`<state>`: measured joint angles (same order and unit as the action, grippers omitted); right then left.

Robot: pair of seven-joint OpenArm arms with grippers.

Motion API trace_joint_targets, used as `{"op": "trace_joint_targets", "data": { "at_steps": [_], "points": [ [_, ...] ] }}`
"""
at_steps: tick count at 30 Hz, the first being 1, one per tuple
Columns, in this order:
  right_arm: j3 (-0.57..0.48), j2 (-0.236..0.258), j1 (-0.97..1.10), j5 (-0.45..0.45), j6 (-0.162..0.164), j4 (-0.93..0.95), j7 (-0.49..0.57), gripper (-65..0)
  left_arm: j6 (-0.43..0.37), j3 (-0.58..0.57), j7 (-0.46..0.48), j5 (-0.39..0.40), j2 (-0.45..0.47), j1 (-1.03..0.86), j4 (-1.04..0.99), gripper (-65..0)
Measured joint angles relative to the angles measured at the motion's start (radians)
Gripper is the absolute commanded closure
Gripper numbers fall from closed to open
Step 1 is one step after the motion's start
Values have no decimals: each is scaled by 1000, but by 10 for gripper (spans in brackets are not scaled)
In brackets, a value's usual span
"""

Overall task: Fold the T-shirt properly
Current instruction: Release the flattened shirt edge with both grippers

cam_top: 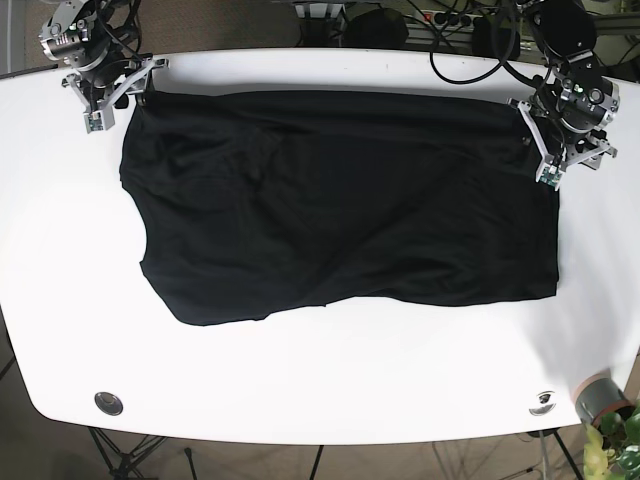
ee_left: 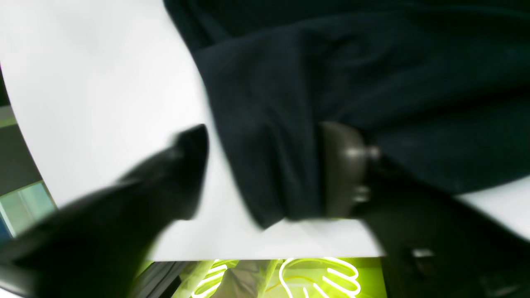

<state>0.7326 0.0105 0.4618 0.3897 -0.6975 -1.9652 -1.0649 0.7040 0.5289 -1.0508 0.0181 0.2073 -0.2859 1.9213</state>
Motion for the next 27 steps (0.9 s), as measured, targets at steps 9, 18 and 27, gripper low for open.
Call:
{"op": "trace_joint_targets", "data": {
  "at_steps": [9, 18, 27],
  "points": [
    [97, -6, 20, 179, -2, 0, -64, -560, 0, 111, -8, 192, 33, -10, -13, -510],
    [219, 30, -38, 396, 4, 2, -262, -553, -4, 250, -148, 518, 124, 4, -145, -478],
    [84, 53, -80, 341, 5, 2, -283, -553, -6, 138, -149, 560, 139, 26, -210, -375]
  ]
}}
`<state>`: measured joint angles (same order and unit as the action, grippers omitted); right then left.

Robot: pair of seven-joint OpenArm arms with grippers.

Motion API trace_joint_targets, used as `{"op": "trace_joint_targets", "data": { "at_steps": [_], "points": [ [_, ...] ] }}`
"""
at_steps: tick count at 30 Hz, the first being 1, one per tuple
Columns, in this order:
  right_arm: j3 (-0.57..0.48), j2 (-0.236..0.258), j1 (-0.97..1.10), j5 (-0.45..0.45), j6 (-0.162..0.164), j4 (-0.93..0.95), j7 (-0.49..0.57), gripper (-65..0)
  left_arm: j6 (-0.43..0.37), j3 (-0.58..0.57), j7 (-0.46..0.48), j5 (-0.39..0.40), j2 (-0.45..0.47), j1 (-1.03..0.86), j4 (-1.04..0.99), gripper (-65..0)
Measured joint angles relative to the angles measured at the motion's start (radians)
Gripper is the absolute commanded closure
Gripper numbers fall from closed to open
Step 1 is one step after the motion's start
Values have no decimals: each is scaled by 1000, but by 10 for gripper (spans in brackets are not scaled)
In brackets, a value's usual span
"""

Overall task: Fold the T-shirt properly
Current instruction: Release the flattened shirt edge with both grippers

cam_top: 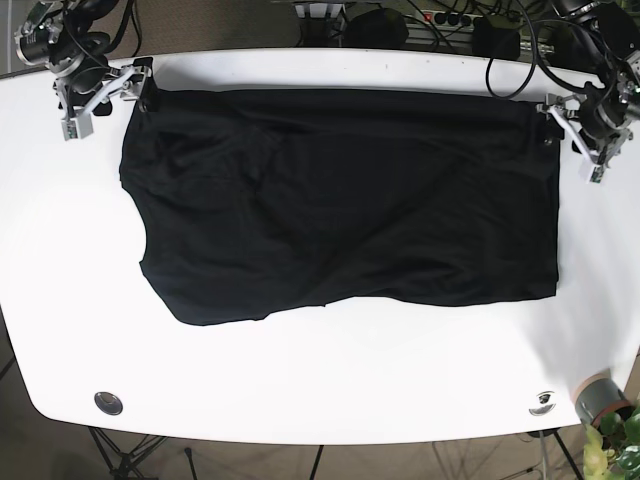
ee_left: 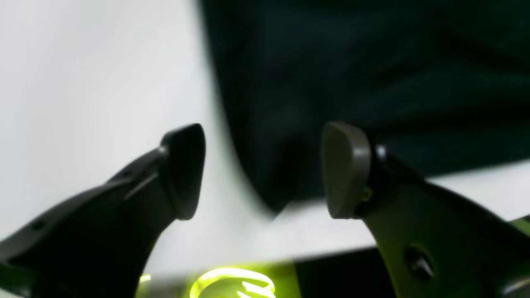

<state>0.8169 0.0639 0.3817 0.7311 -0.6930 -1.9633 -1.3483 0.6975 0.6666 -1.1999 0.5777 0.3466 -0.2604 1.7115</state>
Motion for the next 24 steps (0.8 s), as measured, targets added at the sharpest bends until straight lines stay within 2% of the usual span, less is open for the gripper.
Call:
{"op": "trace_joint_targets", "data": {
  "at_steps": [3, 4, 6, 10, 12, 15, 19, 24],
  "points": [
    [-45, -1, -12, -24, 0, 0, 9, -552, 0, -37, 21, -7, -5, 10, 1, -358],
    [-49, -1, -11, -26, 0, 0, 8, -549, 0, -40, 19, -29, -5, 8, 1, -358],
    [-53, -3, -8, -46, 0, 0, 7, -515, 0, -52, 19, -124, -14, 3, -2, -358],
    [-85, -3, -12, -56, 0, 5, 1, -377, -1, -75, 85, -205, -52, -8, -3, -343],
    [-120, -3, -20, -53, 0, 35, 10, -296, 0, -85, 123, -243, -73, -11, -4, -292],
    [-135, -3, -36, -58, 0, 96, 8, -187, 0, -84, 119, -297, -86, -20, -5, -206],
    [-134, -3, -42, -63, 0, 127, 4, -86, 0, -76, 116, -308, -84, -25, -7, -118],
    [-134, 3, -42, -58, 0, 127, 5, -68, 0, -68, 117, -296, -83, -23, -6, -104]
  ]
}}
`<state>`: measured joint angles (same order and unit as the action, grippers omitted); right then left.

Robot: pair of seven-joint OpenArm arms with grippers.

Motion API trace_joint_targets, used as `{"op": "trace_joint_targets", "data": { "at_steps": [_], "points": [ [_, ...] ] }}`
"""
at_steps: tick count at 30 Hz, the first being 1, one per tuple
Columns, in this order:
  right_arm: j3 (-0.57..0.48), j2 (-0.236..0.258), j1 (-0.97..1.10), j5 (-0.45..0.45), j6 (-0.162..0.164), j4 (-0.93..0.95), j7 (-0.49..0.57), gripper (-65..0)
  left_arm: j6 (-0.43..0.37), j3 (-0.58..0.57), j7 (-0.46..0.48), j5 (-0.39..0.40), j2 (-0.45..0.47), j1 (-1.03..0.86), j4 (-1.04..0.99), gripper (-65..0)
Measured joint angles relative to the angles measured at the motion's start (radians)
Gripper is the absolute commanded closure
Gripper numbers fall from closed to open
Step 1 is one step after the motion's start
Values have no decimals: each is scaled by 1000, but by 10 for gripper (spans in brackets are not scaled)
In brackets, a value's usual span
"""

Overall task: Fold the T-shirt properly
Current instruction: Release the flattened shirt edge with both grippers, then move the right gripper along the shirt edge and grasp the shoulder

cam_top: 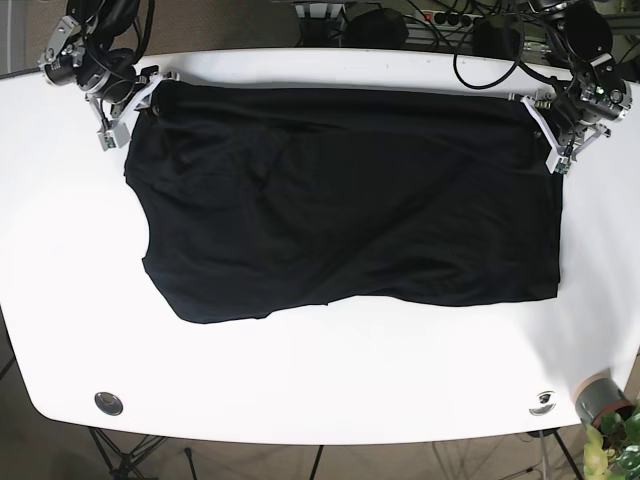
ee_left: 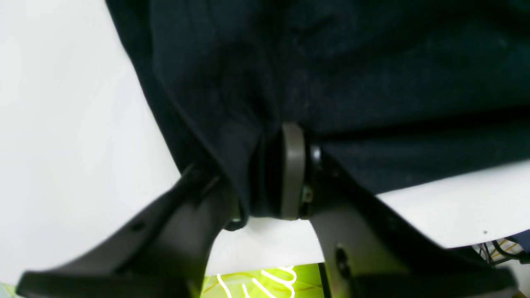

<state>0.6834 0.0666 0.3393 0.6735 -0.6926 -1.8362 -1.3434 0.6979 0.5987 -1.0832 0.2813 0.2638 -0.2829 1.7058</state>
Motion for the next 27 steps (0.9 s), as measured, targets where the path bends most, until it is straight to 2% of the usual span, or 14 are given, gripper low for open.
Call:
{"op": "trace_joint_targets", "data": {
  "at_steps": [3, 8, 12, 15, 18, 22, 24, 25, 27],
  "points": [
    [13, -2, 0, 3, 0, 0, -1, -67, 4, 54, 1, 8, -3, 0, 0, -104],
    [90, 2, -3, 8, 0, 5, -3, -67, 3, 114, -1, 0, 4, -3, -1, -104],
    [108, 54, -3, -2, 0, 7, -21, -71, 3, 116, 0, -1, 38, -3, -8, -107],
    [113, 71, -3, -5, 0, 10, -21, -95, 2, 123, 2, -3, 53, -6, -31, -110],
    [109, 64, -3, -1, 0, 10, -23, -205, 1, 116, -2, -11, 55, -22, -36, -154],
    [108, 58, -3, 10, 0, 3, -58, -442, 1, 110, -30, -11, 68, -24, -36, -335],
    [110, 59, -1, 34, 0, -14, -62, -528, 1, 112, -51, -7, 72, -19, -36, -400],
    [111, 59, 0, 69, 0, -19, -68, -564, 1, 115, -56, -4, 72, -16, -36, -421],
    [102, 58, 3, 153, 0, -24, -63, -564, 2, 131, -71, -4, 72, -15, -24, -428]
  ]
}}
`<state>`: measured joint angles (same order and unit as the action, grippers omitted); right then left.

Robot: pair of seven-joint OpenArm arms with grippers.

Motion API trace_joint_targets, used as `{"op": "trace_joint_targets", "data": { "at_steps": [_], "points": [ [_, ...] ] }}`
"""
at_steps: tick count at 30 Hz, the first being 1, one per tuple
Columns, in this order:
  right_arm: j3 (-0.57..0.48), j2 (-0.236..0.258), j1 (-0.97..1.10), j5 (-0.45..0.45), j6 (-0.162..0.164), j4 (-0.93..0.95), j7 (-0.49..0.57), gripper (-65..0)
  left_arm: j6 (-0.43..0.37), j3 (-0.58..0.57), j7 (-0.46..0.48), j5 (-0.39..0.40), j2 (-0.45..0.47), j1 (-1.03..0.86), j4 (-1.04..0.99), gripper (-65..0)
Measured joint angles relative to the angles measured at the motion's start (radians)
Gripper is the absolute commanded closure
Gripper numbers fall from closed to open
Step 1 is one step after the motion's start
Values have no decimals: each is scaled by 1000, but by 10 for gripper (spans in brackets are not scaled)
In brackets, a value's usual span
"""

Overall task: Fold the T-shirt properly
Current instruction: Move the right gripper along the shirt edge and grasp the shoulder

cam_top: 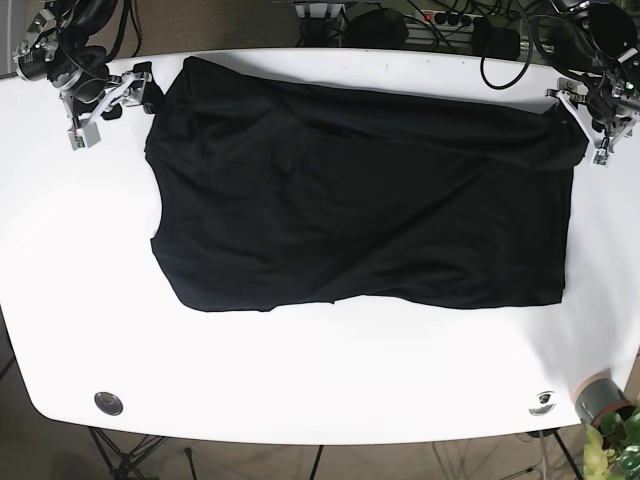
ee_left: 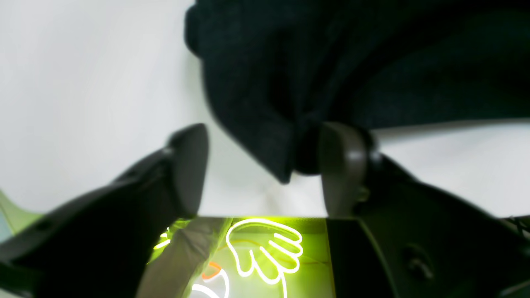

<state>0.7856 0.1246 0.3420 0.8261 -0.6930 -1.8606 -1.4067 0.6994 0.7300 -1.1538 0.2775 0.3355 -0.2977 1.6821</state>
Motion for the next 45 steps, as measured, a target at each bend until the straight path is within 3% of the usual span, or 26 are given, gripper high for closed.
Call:
{"op": "trace_joint_targets", "data": {
  "at_steps": [3, 9, 14, 25, 31, 40, 41, 45],
  "points": [
    [-9, -8, -3, 53, 0, -1, 5, -517, 0, 15, -5, -5, 3, -4, 46, -428],
    [-79, -33, -59, 32, 0, 2, -6, -431, 1, 11, -2, 4, 21, 24, 140, -428],
    [-161, -44, -128, 9, 0, 67, 13, -419, -2, -34, -7, -16, 30, 81, 146, -426],
    [-165, -68, -218, 8, 0, 217, 26, -417, 1, -159, -1, -11, 3, 112, 84, -349],
    [-165, -69, -228, 8, 0, 256, 40, -415, 0, -170, 121, -6, 13, 97, -43, -338],
    [-227, -82, -226, -97, 9, 263, 85, -406, 0, -168, 235, -3, 51, 48, -169, -338],
    [-239, -83, -226, -98, 8, 263, 91, -395, 1, -168, 235, -4, 56, 49, -176, -338],
    [-267, -88, -222, -116, 8, 263, 103, -246, 0, -168, 239, 0, 69, 51, -191, -338]
  ]
}}
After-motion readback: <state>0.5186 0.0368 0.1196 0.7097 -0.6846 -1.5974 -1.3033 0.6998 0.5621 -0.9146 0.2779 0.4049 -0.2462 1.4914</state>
